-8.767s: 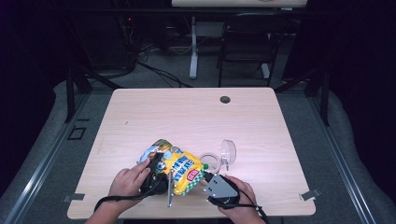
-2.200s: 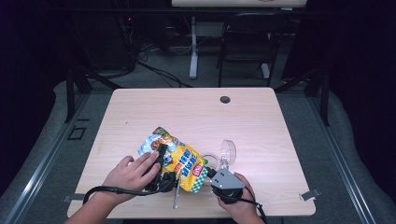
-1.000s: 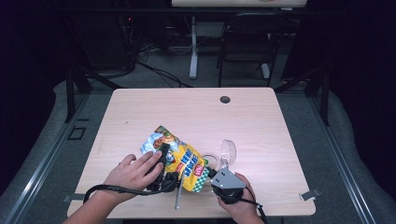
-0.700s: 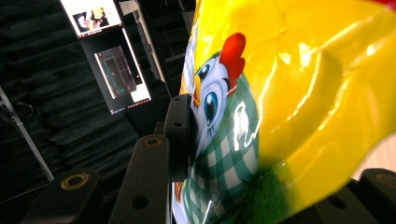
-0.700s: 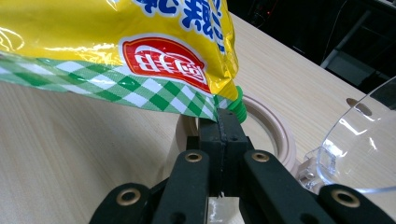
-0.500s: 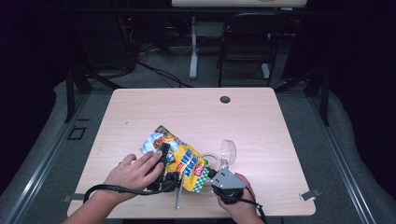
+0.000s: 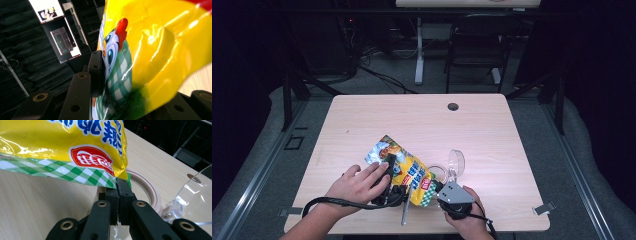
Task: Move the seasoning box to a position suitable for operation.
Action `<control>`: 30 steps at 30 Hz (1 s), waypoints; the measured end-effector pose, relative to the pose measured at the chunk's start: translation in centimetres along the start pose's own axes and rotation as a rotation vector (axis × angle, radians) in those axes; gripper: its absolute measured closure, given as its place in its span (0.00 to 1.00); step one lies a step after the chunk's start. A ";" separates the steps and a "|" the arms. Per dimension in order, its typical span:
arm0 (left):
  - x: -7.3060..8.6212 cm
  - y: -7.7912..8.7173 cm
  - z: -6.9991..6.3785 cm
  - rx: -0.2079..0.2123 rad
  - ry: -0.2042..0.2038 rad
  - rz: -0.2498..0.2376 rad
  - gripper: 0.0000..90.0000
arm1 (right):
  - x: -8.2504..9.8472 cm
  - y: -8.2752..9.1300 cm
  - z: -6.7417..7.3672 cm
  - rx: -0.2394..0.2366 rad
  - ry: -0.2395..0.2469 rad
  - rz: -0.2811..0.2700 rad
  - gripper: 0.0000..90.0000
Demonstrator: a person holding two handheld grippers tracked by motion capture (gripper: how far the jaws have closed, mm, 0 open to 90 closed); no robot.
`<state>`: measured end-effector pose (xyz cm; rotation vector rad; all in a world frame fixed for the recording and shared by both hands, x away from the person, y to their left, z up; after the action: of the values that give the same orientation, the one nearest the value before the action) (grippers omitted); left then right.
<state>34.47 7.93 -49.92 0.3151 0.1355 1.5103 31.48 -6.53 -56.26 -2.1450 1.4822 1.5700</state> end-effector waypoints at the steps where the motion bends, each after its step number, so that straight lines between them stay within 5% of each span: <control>1: 0.0 0.0 0.1 -0.007 0.002 -0.002 0.77 | 0.0 0.0 0.0 0.003 0.001 0.001 0.99; 30: -0.1 0.3 0.8 -0.015 -0.032 0.005 0.78 | -0.2 -0.2 0.0 0.007 0.002 -0.006 0.99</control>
<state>34.39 7.73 -49.07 0.3279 0.0983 1.5098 31.62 -6.27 -56.18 -2.1459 1.4776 1.5590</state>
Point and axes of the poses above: each handheld gripper's, and its own axes: y roughly backward along the jaws, x roughly out of its underside, z roughly to its left, the point moved 10 cm from there along -y, roughly forward along the jaws, and after that the axes turned 14 degrees about y, right-handed, at the moved point
